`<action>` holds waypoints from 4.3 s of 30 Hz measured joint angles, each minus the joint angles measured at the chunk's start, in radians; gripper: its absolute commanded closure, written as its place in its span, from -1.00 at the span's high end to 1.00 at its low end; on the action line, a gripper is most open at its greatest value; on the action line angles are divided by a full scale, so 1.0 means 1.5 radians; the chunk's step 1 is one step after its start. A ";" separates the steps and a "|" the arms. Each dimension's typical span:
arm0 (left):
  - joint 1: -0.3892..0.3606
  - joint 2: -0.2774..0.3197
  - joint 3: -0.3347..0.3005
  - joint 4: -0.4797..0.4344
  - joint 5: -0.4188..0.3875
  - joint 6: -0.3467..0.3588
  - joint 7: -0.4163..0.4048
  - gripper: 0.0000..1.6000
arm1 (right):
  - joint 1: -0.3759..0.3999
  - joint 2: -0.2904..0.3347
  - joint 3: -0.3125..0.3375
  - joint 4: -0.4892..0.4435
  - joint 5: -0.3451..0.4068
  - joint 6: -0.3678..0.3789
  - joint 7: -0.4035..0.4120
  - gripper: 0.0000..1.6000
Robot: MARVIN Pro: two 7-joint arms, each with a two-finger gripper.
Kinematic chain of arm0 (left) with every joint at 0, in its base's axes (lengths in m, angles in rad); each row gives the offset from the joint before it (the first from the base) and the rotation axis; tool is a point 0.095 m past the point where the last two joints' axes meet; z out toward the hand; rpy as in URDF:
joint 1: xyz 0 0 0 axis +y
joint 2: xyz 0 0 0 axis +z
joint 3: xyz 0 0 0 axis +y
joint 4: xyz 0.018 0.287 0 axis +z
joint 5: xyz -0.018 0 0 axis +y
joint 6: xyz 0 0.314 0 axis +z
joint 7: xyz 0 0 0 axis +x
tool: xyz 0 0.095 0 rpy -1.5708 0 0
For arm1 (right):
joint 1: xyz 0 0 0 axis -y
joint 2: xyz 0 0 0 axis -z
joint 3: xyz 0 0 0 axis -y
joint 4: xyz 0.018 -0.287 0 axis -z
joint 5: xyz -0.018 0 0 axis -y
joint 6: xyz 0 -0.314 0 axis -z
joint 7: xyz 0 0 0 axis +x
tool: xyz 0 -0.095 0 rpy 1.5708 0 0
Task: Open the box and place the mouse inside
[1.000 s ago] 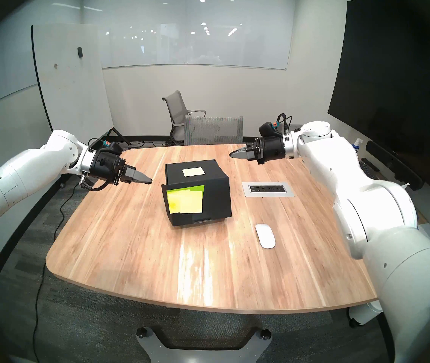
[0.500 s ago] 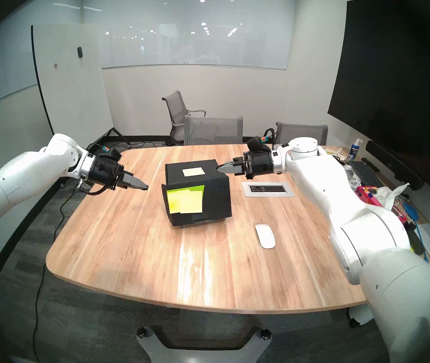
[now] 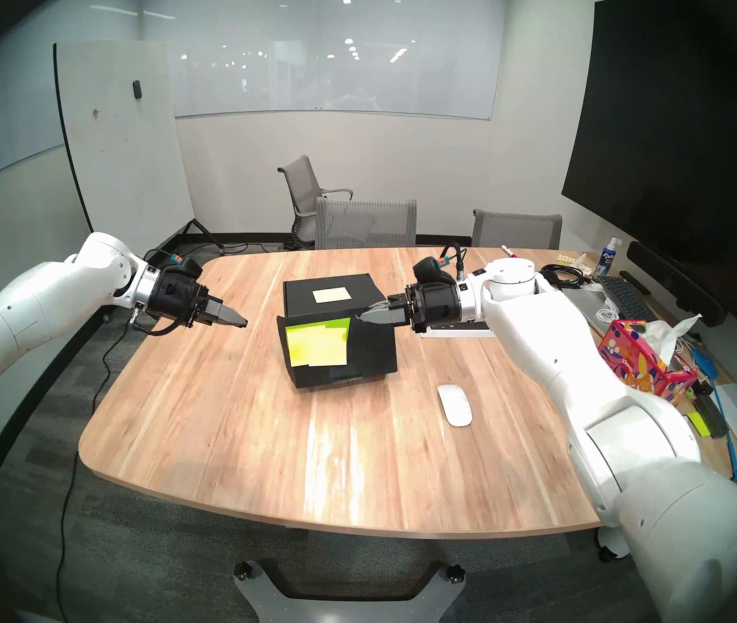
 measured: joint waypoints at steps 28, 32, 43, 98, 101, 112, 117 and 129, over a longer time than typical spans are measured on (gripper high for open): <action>-0.007 -0.018 0.014 0.051 0.009 0.000 -0.004 -1.00 | -0.150 0.082 0.091 -0.272 0.015 0.193 -0.152 -1.00; -0.008 -0.019 0.018 0.051 0.020 -0.001 -0.005 -1.00 | -0.175 0.090 0.114 -0.307 0.016 0.240 -0.200 -1.00; -0.008 -0.017 0.029 0.048 0.052 -0.023 -0.027 -1.00 | -0.202 0.094 0.151 -0.315 0.016 0.337 -0.290 -1.00; 0.004 0.000 0.037 0.011 0.054 -0.052 -0.052 -1.00 | -0.361 0.081 0.263 -0.471 0.069 0.452 -0.401 1.00; 0.005 0.000 0.037 0.011 0.054 -0.053 -0.052 -1.00 | -0.388 0.078 0.273 -0.498 0.073 0.461 -0.411 1.00; 0.006 0.003 0.039 0.006 0.055 -0.056 -0.055 -1.00 | -0.493 0.055 0.330 -0.602 0.084 0.469 -0.482 1.00; 0.008 0.009 0.040 0.000 0.055 -0.059 -0.058 -1.00 | -0.539 0.038 0.364 -0.648 0.087 0.469 -0.528 1.00; 0.017 0.029 0.040 -0.043 0.052 -0.064 -0.046 -1.00 | -0.635 -0.010 0.424 -0.737 0.097 0.469 -0.620 1.00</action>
